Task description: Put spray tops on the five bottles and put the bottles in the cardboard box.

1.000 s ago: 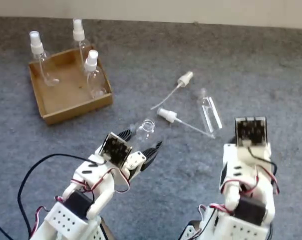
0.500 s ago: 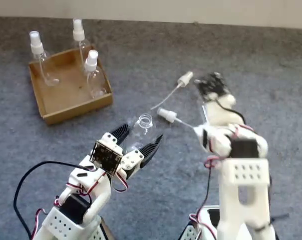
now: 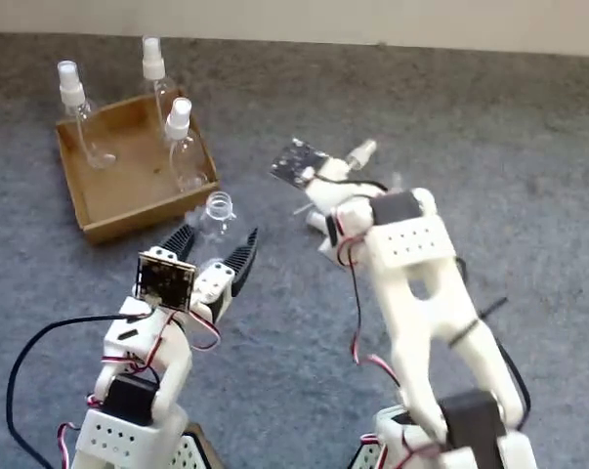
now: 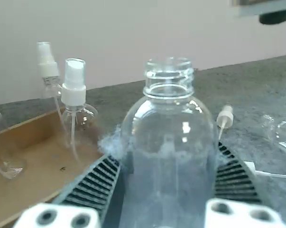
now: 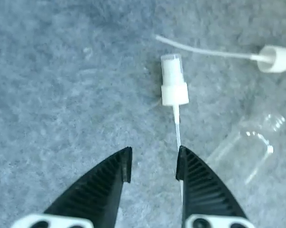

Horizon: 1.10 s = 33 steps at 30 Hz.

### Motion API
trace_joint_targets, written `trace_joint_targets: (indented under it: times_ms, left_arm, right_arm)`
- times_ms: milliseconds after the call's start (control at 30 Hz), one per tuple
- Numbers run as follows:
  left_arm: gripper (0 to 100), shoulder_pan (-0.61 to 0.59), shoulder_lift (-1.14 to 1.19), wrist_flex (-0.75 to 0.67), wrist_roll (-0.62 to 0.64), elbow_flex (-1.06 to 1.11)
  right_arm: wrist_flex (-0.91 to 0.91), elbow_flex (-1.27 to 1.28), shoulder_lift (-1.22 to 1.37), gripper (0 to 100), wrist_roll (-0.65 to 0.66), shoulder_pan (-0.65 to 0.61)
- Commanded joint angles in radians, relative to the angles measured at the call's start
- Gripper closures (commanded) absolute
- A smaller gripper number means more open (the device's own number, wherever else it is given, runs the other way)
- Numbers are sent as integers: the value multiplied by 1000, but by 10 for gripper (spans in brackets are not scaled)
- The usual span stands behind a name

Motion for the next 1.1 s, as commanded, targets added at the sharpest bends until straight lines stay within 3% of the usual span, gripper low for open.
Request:
trace_joint_targets:
  times_ms: [0, 233, 733, 1067]
  left_arm:
    - [864, -48, -18, -48, 8, 19]
    - [864, -47, -16, -46, 8, 19]
    - [864, -41, -10, -44, 8, 19]
    - [864, -39, -13, -49, 12, 19]
  right_arm:
    - [-22, -209, 179, 848, 14, -27]
    - [51, -504, 493, 776, 14, -27]
    - [283, -972, 949, 779, 12, 24]
    - [441, -1187, 1009, 989, 12, 53]
